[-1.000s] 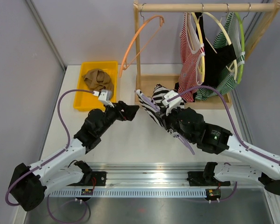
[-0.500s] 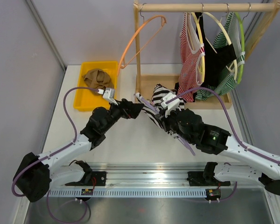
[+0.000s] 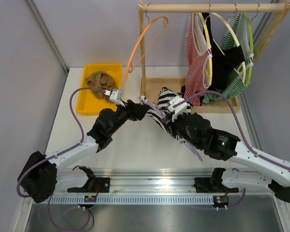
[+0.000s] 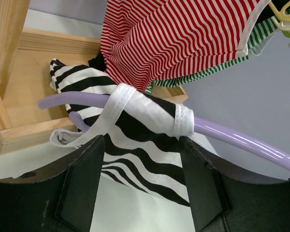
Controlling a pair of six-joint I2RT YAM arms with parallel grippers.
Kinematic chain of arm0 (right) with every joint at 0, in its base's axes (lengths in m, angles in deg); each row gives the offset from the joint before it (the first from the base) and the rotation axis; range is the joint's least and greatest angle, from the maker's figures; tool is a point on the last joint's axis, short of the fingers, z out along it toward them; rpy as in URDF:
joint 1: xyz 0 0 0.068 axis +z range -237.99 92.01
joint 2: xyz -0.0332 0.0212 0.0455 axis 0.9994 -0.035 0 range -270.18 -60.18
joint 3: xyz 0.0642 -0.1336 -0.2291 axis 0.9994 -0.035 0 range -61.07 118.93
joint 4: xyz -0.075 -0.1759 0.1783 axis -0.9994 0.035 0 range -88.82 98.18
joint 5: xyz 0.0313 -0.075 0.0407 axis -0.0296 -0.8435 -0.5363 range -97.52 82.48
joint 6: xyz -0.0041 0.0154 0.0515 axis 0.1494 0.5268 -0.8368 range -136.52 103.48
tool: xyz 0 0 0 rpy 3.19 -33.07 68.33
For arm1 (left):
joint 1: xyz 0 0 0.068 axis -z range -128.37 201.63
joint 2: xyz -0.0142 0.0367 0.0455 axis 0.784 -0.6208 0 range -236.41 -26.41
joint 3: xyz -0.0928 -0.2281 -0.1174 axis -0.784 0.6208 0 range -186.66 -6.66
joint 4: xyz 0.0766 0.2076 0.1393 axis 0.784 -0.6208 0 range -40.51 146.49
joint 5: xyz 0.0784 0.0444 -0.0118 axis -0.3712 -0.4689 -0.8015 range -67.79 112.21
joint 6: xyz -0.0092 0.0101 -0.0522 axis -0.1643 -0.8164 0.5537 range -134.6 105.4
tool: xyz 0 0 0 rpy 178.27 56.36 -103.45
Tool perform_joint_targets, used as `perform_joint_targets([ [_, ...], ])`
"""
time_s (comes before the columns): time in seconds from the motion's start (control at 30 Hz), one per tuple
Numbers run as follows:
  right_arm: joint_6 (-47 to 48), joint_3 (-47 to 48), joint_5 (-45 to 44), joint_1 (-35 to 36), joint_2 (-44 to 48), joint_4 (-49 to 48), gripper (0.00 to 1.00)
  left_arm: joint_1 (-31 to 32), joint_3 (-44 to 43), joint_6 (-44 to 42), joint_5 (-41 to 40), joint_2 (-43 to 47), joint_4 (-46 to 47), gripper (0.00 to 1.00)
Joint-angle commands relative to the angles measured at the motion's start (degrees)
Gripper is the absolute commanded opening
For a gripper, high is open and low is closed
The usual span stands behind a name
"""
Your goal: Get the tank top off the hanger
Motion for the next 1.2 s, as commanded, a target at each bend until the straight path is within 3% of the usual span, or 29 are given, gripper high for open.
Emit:
perform_joint_targets([
  [0.0, -0.1, 0.4, 0.5, 0.5, 1.5, -4.1, 0.00, 0.2, -3.4, -0.2, 0.8, -1.0, 5.7, 0.65],
  [0.07, -0.1, 0.4, 0.5, 0.5, 1.5, -3.8, 0.00, 0.2, -3.7, -0.1, 0.6, -1.3, 5.9, 0.59],
  [0.13, -0.1, 0.3, 0.4, 0.5, 1.5, -3.7, 0.00, 0.2, -3.7, -0.2, 0.7, -1.6, 6.6, 0.46],
  [0.23, -0.1, 0.2, 0.2, 0.5, 1.5, -3.6, 0.00, 0.2, -3.9, -0.2, 0.9, -2.4, 7.2, 0.41],
  [0.4, -0.3, -0.1, -0.1, 0.5, 1.9, -3.3, 0.00, 0.2, -4.0, 0.1, 1.1, -3.3, 7.7, 0.07],
  [0.47, -0.3, -0.3, -0.4, 0.5, 1.9, -3.2, 0.00, 0.2, -3.9, 0.1, 1.1, -3.3, 7.7, 0.00],
  [0.63, -0.3, -0.6, -1.4, 0.5, 2.2, -2.6, 0.00, 0.2, -3.2, -0.6, 0.3, -1.2, 5.1, 0.00],
  [0.93, -0.6, -0.6, -3.3, 0.5, 2.4, -0.7, 0.00, 0.2, -0.6, -4.0, -2.5, 10.5, -10.3, 0.00],
  [1.17, -1.0, -0.5, -1.6, 0.5, 2.4, -0.7, 0.00, -0.5, -1.7, -6.4, -11.5, 12.3, -18.7, 0.00],
])
